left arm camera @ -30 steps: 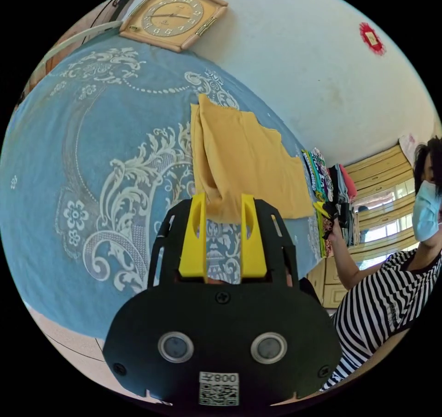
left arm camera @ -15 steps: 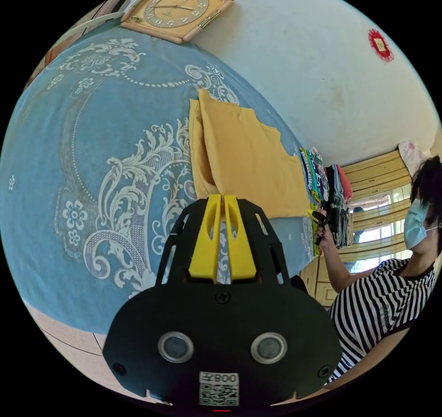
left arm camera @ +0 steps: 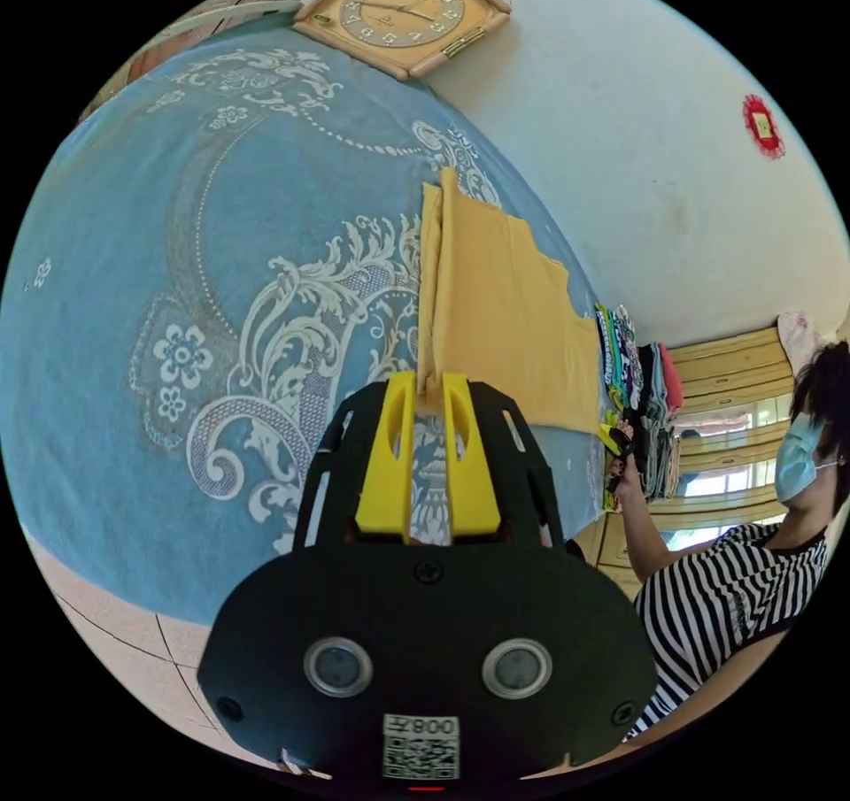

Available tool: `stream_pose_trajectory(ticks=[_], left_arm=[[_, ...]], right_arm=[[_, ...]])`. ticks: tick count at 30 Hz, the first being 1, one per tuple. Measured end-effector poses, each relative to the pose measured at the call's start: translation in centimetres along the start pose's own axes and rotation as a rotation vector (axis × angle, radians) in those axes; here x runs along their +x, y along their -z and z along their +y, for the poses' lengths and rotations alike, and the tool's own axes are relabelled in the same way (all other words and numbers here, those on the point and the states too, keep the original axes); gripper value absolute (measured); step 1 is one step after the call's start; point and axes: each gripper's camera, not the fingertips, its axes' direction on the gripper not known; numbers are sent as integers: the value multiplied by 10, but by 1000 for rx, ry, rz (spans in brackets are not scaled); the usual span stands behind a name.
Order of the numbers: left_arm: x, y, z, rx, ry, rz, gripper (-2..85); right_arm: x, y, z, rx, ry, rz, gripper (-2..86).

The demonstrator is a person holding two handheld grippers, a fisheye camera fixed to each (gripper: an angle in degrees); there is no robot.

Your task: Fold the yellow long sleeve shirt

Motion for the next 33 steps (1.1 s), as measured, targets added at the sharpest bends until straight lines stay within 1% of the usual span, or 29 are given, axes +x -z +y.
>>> stream_pose_trajectory(ticks=[4,7,9,10,12,13,15,16,18,22,24,27,28,31,33], left_arm=[[20,-8,23,61,-70,-23,65],[66,-42,36,17,-253,-19,69],[111,-87,47,-48,-413,8,72],[123,-100,50,-64,-455,25,74],[173,-158,66,-132,-625,86,81],[187,-174,71,-150,-669,101,82],[241,-233,95,-211,-844,129,97],[254,-247,102,-217,-889,132,101],[305,-296,131,-222,-1061,92,119],[357,-355,171,-198,-1254,-48,123],[376,-383,194,-144,-1337,-166,103],[383,-412,212,-99,-1365,-301,49],[383,-414,213,-92,-1352,-308,44],[371,-413,204,-76,-1221,-234,28],[353,-404,184,-72,-1039,-103,23]], right_arm=[[-5,14,4,22,-9,64,86],[-7,11,2,-4,-3,84,91],[-5,8,0,-16,1,87,84],[-4,8,-2,-13,3,70,73],[-2,5,-5,-36,-3,46,51],[-3,2,-6,-64,8,34,33],[-6,1,-9,-76,11,40,23],[-10,3,-10,-76,17,38,19],[-14,7,-13,-67,26,8,14],[-25,13,-24,-84,51,-35,11],[-30,12,-29,-100,66,-43,12],[-35,8,-36,-104,87,-64,19],[-36,7,-38,-104,94,-64,23],[-29,11,-43,-46,82,-99,40],[-20,12,-47,-11,46,-106,61]])
